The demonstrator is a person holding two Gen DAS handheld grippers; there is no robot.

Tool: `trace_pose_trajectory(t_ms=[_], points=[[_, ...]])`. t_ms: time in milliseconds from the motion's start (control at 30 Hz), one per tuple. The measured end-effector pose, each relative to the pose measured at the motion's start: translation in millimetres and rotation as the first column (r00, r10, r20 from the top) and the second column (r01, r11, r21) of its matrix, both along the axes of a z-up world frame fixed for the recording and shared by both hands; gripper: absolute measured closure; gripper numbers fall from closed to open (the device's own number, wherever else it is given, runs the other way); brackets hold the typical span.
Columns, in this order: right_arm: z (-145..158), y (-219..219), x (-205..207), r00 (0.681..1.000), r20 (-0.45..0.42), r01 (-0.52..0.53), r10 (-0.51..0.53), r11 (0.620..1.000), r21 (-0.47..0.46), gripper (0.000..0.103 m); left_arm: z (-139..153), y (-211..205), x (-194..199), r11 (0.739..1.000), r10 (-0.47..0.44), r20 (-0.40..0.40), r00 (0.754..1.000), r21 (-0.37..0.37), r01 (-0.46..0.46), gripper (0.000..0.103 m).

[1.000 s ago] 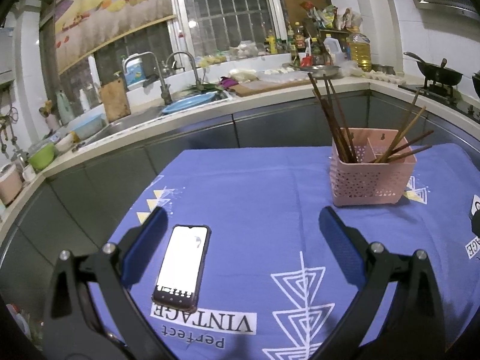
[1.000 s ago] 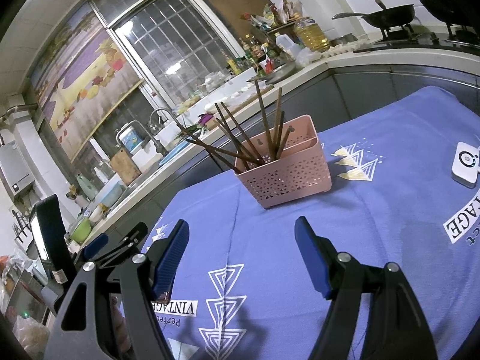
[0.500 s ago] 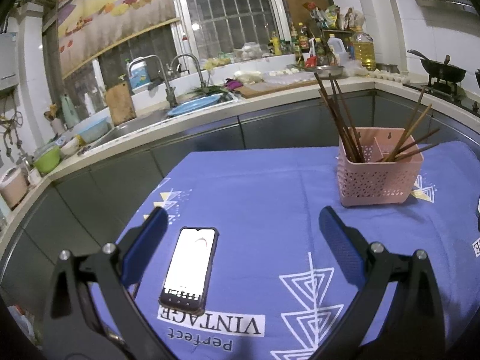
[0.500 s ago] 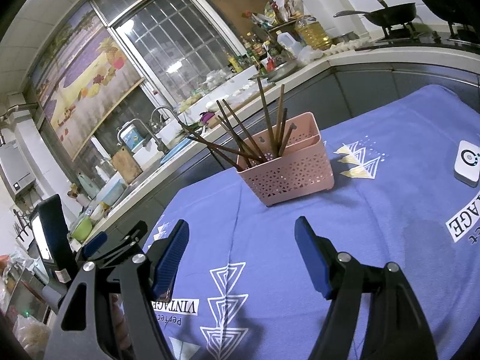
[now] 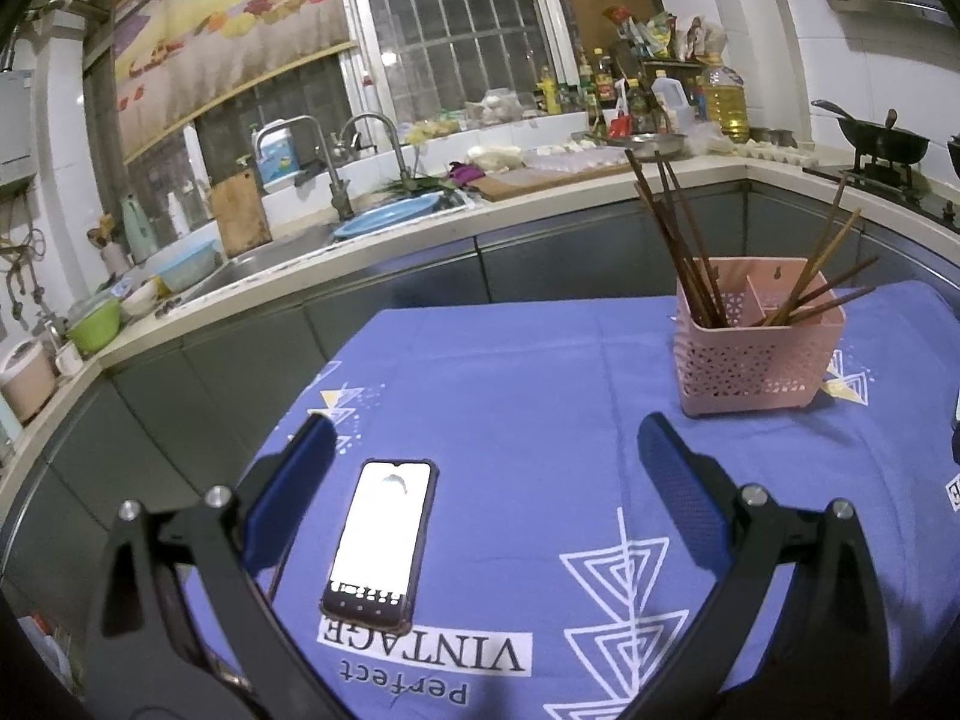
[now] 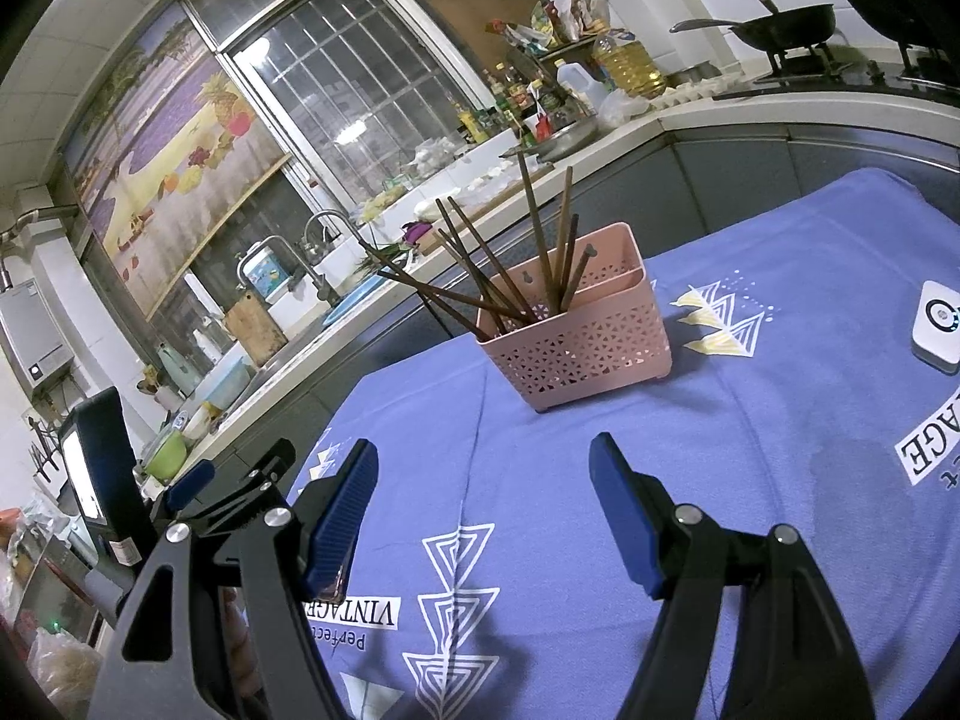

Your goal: Organize utensils

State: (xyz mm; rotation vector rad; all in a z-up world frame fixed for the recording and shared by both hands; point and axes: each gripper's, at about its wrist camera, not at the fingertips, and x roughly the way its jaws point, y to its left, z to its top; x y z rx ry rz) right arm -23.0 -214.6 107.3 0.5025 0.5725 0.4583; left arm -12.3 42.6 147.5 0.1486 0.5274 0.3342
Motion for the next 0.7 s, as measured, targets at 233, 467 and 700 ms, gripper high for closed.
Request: trace_pose_trajectory(t_ms=[233, 467, 700], points=[[0.0, -0.3, 0.1, 1.0, 0.001, 0.0, 0.0, 1.0, 0.001, 0.03, 1.0, 0.2, -0.6, 1.0, -0.002, 0.002, 1.0, 0.001, 0.002, 0.006], [0.0, 0.4, -0.4, 1.0, 0.002, 0.0, 0.0, 1.0, 0.001, 0.03, 5.3, -2.6, 2.3, 1.0, -0.017, 0.003, 1.0, 0.002, 0.017, 0.006], [-0.1, 0.1, -0.6, 1.0, 0.002, 0.001, -0.001, 1.0, 0.001, 0.03, 3.9, -4.8, 4.4, 1.0, -0.029, 0.002, 1.0, -0.007, 0.029, 0.006]])
